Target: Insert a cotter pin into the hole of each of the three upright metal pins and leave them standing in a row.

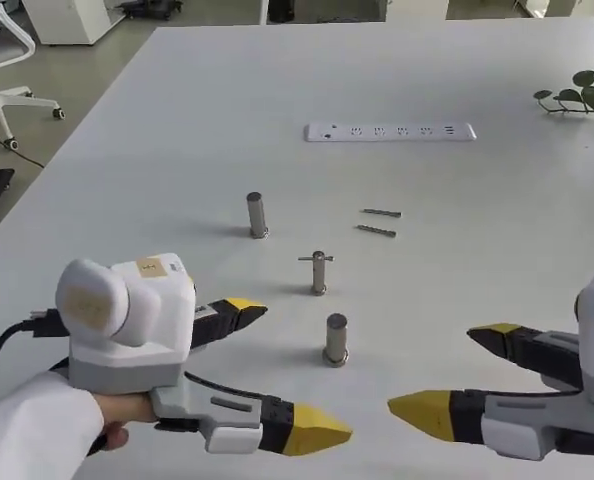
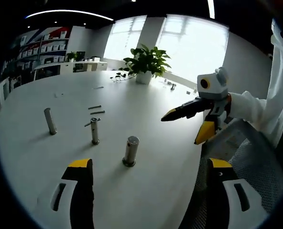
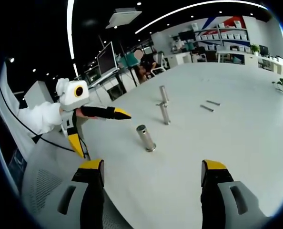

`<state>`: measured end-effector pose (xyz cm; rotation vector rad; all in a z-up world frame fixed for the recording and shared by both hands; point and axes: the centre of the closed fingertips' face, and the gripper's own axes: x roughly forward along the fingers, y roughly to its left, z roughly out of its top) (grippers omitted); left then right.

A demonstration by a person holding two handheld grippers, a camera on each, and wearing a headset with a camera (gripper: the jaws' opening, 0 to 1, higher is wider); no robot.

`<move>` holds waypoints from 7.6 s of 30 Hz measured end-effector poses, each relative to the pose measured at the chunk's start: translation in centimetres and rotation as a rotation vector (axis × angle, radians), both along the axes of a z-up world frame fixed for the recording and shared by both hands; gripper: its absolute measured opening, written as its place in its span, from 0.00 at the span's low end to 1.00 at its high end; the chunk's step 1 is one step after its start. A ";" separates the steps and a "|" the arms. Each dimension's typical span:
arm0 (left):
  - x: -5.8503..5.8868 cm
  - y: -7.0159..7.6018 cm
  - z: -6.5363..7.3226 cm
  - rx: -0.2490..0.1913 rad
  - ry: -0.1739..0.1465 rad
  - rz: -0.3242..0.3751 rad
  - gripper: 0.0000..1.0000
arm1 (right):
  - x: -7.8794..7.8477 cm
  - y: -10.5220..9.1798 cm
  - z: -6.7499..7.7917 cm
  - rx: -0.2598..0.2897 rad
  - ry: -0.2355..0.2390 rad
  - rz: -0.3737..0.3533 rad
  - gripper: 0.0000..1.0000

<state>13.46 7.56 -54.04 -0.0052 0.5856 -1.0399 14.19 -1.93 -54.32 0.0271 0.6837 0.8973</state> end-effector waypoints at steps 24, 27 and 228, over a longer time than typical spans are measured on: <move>0.1 3.9 0.5 -0.046 0.022 0.181 0.99 | 6.6 -1.5 2.8 -0.135 -0.092 0.024 0.73; 0.2 4.1 1.0 -0.061 0.016 0.196 0.99 | 8.1 -1.6 3.6 -0.177 -0.125 0.046 0.73; 2.1 -4.6 2.5 -0.152 0.421 0.036 0.00 | 1.5 5.6 2.4 -0.476 -0.594 0.659 0.00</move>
